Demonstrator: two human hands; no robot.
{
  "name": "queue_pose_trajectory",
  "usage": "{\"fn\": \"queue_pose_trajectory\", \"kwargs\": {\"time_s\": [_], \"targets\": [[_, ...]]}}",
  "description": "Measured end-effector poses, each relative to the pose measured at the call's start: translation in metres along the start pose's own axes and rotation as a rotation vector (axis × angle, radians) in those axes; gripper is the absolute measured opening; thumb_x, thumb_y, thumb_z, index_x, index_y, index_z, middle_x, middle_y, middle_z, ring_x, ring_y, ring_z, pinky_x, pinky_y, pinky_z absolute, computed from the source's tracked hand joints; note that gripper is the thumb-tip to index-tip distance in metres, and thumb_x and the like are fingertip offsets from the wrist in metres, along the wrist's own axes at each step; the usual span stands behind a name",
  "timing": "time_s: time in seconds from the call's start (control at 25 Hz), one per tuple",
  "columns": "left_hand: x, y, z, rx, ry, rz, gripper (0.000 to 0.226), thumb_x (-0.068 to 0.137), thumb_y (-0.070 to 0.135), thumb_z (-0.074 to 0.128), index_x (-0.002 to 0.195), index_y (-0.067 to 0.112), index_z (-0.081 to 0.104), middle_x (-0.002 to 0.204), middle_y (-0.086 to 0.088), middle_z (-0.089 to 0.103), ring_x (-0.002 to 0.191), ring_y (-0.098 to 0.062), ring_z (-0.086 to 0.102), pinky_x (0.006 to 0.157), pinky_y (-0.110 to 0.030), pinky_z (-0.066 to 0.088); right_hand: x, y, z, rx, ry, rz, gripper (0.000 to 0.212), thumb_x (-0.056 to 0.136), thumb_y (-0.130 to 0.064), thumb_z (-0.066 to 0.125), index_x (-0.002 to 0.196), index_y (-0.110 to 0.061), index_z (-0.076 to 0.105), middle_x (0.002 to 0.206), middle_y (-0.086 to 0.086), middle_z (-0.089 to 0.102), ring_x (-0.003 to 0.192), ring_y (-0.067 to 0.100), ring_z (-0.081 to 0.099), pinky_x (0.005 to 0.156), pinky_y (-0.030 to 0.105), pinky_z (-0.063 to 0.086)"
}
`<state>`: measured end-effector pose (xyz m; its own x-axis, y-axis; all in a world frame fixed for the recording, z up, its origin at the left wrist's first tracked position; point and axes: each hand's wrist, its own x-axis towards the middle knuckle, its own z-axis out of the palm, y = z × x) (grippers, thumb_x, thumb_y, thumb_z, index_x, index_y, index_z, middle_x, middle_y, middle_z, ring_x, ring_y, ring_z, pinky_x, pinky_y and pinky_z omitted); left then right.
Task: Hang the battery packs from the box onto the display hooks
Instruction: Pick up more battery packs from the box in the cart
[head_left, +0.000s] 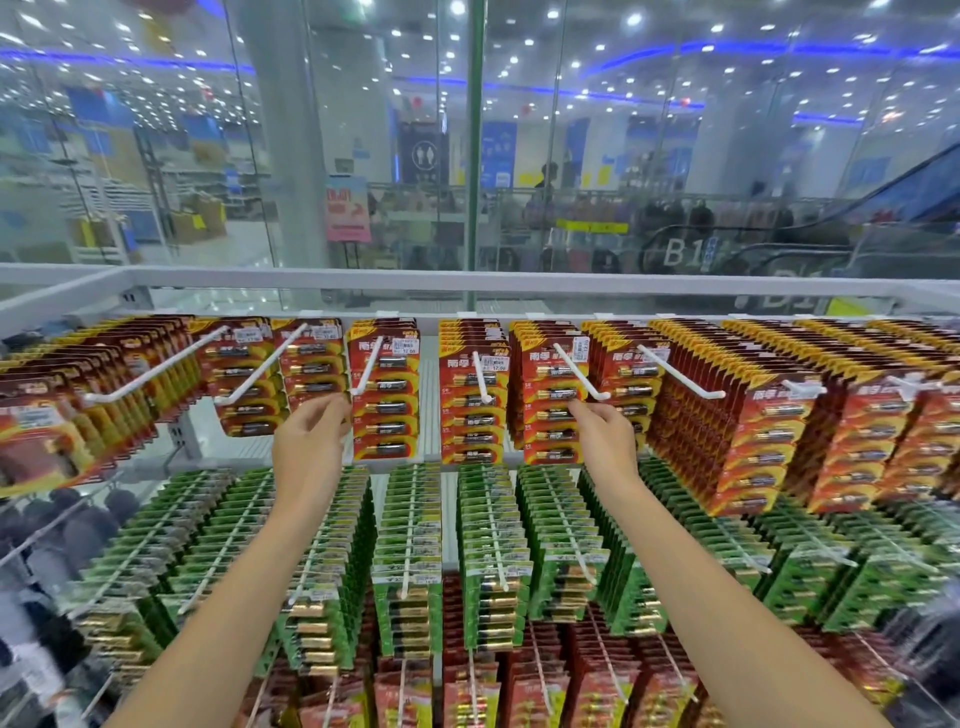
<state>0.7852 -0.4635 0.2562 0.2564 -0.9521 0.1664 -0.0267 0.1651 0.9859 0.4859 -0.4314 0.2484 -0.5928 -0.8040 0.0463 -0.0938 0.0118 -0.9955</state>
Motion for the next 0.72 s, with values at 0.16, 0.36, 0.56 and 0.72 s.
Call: {"fn": "queue_pose_trajectory", "kwargs": {"time_s": [0.16,0.36,0.56,0.72], "targets": [[-0.051,-0.011,-0.021,-0.071,-0.092,-0.077,0.023,0.105,0.035,0.058,0.12,0.027,0.073,0.116,0.006,0.076,0.11,-0.015,0.071,0.101,-0.038,0.054,-0.034,0.016,-0.025,-0.009,0.024,-0.022,0.029,0.104,-0.038,0.057,0.125,-0.019,0.064,0.105,-0.016,0.061,0.092,0.005,0.057,0.084,0.03,0.042],[-0.132,-0.051,-0.008,-0.122,-0.275,-0.261,0.023,0.105,0.032,0.057,0.111,0.02,0.076,0.105,0.003,0.08,0.103,-0.019,0.074,0.098,-0.041,0.053,-0.111,0.077,-0.091,0.032,0.08,0.102,0.017,0.097,-0.037,0.068,0.108,-0.027,0.075,0.109,-0.009,0.075,0.105,0.01,0.068,0.096,0.034,0.05],[-0.218,-0.137,0.045,0.0,-0.599,-0.417,0.018,0.104,0.019,0.058,0.107,0.018,0.076,0.097,0.006,0.081,0.105,-0.024,0.072,0.09,-0.036,0.055,-0.186,0.156,-0.17,-0.029,0.303,0.245,0.007,0.095,-0.026,0.071,0.092,-0.023,0.077,0.087,-0.011,0.075,0.088,0.013,0.068,0.079,0.026,0.049],[-0.273,-0.17,0.104,0.053,-0.848,-0.447,0.012,0.097,0.011,0.065,0.104,0.01,0.075,0.084,0.015,0.08,0.092,-0.016,0.075,0.072,-0.017,0.056,-0.242,0.185,-0.254,-0.049,0.489,0.336,0.012,0.099,-0.02,0.066,0.091,-0.018,0.075,0.078,-0.013,0.072,0.081,0.009,0.064,0.074,0.022,0.046]]}}
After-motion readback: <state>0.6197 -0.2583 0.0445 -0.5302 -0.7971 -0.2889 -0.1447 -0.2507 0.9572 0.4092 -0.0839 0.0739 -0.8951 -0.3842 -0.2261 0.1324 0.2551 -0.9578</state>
